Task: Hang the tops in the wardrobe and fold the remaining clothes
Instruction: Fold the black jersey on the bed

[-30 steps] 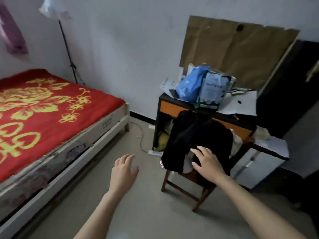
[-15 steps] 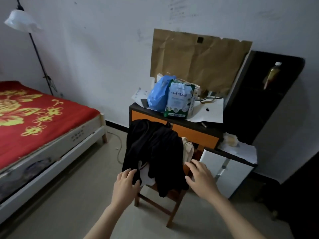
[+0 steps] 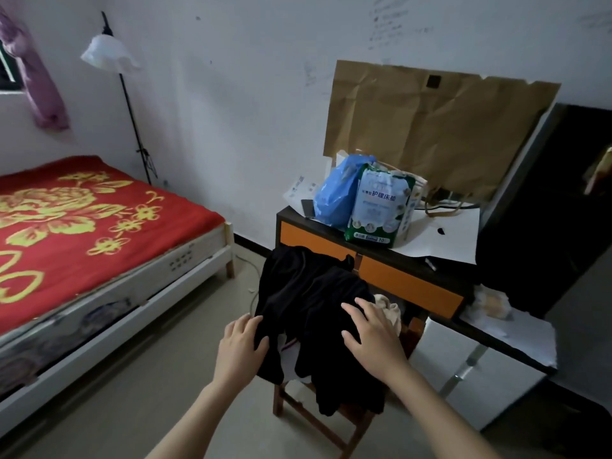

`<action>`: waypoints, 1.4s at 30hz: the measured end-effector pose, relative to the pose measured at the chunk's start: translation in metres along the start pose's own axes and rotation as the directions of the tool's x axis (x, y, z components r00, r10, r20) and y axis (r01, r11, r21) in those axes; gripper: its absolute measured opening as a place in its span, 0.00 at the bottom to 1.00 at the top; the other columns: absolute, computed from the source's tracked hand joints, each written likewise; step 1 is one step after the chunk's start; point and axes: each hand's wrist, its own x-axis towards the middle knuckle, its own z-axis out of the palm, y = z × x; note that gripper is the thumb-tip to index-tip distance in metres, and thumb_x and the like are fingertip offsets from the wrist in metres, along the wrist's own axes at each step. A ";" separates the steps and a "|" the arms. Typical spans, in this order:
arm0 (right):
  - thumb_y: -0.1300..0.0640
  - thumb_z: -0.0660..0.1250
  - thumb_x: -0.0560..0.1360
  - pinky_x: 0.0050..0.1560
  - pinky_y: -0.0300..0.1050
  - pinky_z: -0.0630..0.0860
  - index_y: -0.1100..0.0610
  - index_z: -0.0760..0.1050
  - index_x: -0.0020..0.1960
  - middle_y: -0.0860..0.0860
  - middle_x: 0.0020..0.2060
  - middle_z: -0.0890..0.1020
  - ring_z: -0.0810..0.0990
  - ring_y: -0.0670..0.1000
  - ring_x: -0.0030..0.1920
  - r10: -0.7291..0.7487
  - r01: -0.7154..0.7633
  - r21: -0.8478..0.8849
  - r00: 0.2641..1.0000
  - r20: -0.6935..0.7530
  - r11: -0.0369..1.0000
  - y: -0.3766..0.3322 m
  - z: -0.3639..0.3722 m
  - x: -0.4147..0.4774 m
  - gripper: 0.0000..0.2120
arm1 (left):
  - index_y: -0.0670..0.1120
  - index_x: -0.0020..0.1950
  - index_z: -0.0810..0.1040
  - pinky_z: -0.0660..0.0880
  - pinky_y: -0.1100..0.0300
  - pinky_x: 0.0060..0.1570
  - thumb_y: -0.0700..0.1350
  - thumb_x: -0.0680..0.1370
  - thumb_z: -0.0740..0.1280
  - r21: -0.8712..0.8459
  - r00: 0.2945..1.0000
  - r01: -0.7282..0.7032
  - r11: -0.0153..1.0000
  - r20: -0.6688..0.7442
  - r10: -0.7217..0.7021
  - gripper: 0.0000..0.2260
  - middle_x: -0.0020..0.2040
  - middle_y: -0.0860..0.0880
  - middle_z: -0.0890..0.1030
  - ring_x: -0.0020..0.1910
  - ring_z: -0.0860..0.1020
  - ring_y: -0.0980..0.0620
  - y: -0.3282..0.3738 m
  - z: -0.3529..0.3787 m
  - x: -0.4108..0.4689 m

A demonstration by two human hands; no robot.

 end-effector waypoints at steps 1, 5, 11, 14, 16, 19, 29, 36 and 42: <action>0.47 0.56 0.80 0.71 0.42 0.51 0.48 0.57 0.75 0.48 0.74 0.56 0.51 0.47 0.74 -0.006 0.006 -0.015 1.000 -0.006 1.000 0.000 -0.002 0.011 0.24 | 0.49 0.74 0.63 0.59 0.55 0.68 0.52 0.80 0.60 -0.014 1.000 -0.006 1.000 -0.009 0.006 0.23 0.73 0.48 0.62 0.73 0.56 0.48 0.004 0.003 0.011; 0.49 0.57 0.80 0.70 0.45 0.56 0.49 0.58 0.75 0.49 0.74 0.57 0.52 0.48 0.74 -0.019 0.019 -0.022 0.999 0.031 1.000 0.005 -0.011 0.069 0.24 | 0.50 0.75 0.59 0.57 0.54 0.69 0.55 0.79 0.60 -0.039 0.994 -0.098 0.994 -0.048 0.096 0.26 0.76 0.47 0.56 0.74 0.53 0.48 0.027 0.013 0.067; 0.49 0.58 0.79 0.70 0.47 0.60 0.49 0.57 0.75 0.48 0.74 0.58 0.53 0.48 0.74 0.087 -0.095 0.052 0.988 0.131 0.994 0.015 0.001 0.134 0.25 | 0.53 0.76 0.56 0.59 0.54 0.68 0.61 0.76 0.60 0.126 0.987 -0.160 0.979 0.048 0.155 0.31 0.76 0.46 0.54 0.74 0.54 0.45 0.051 0.035 0.123; 0.50 0.57 0.80 0.69 0.47 0.59 0.49 0.54 0.76 0.46 0.75 0.57 0.54 0.47 0.74 0.120 -0.132 0.054 0.975 0.185 0.990 0.019 0.010 0.150 0.26 | 0.48 0.61 0.79 0.77 0.48 0.48 0.53 0.65 0.78 0.168 0.960 -0.271 0.948 -0.027 0.279 0.27 0.63 0.37 0.75 0.58 0.75 0.35 0.058 0.030 0.132; 0.50 0.55 0.81 0.69 0.47 0.59 0.48 0.52 0.76 0.45 0.75 0.56 0.54 0.46 0.74 0.106 -0.110 0.008 0.975 0.194 0.994 0.019 0.018 0.153 0.25 | 0.46 0.46 0.85 0.79 0.53 0.31 0.46 0.54 0.84 0.156 0.935 -0.321 0.934 -0.102 0.339 0.21 0.48 0.38 0.82 0.43 0.81 0.37 0.056 0.031 0.130; 0.52 0.55 0.81 0.68 0.49 0.59 0.46 0.50 0.76 0.45 0.76 0.53 0.53 0.47 0.75 0.070 -0.065 -0.031 0.979 0.191 0.997 0.017 0.027 0.157 0.26 | 0.46 0.39 0.86 0.77 0.58 0.25 0.40 0.53 0.84 0.101 0.922 -0.343 0.934 -0.157 0.355 0.17 0.44 0.42 0.84 0.38 0.82 0.42 0.051 0.030 0.129; 0.47 0.59 0.79 0.69 0.50 0.53 0.49 0.68 0.64 0.47 0.69 0.66 0.55 0.48 0.73 -0.184 0.192 -0.010 0.956 0.230 0.981 0.018 0.010 0.180 0.15 | 0.41 0.47 0.84 0.76 0.62 0.37 0.29 0.65 0.75 -0.154 0.956 -0.111 0.982 -0.285 0.063 0.13 0.42 0.48 0.85 0.38 0.83 0.48 0.021 0.011 0.084; 0.51 0.53 0.81 0.57 0.46 0.64 0.56 0.69 0.55 0.51 0.43 0.81 0.79 0.53 0.47 -0.451 0.448 -0.063 0.892 -0.034 0.892 -0.015 0.009 0.197 0.11 | 0.37 0.50 0.82 0.77 0.49 0.44 0.32 0.71 0.67 -0.168 0.863 0.071 0.983 -0.484 -0.145 0.10 0.45 0.41 0.84 0.44 0.82 0.41 0.015 -0.032 0.069; 0.50 0.53 0.81 0.36 0.46 0.68 0.58 0.68 0.57 0.57 0.39 0.81 0.81 0.59 0.41 -0.656 0.658 0.053 0.753 -0.056 0.751 -0.076 0.020 0.198 0.13 | 0.37 0.50 0.83 0.77 0.49 0.45 0.38 0.68 0.62 -0.105 0.767 0.244 0.964 -0.588 -0.258 0.15 0.46 0.40 0.83 0.44 0.82 0.40 -0.003 -0.072 0.026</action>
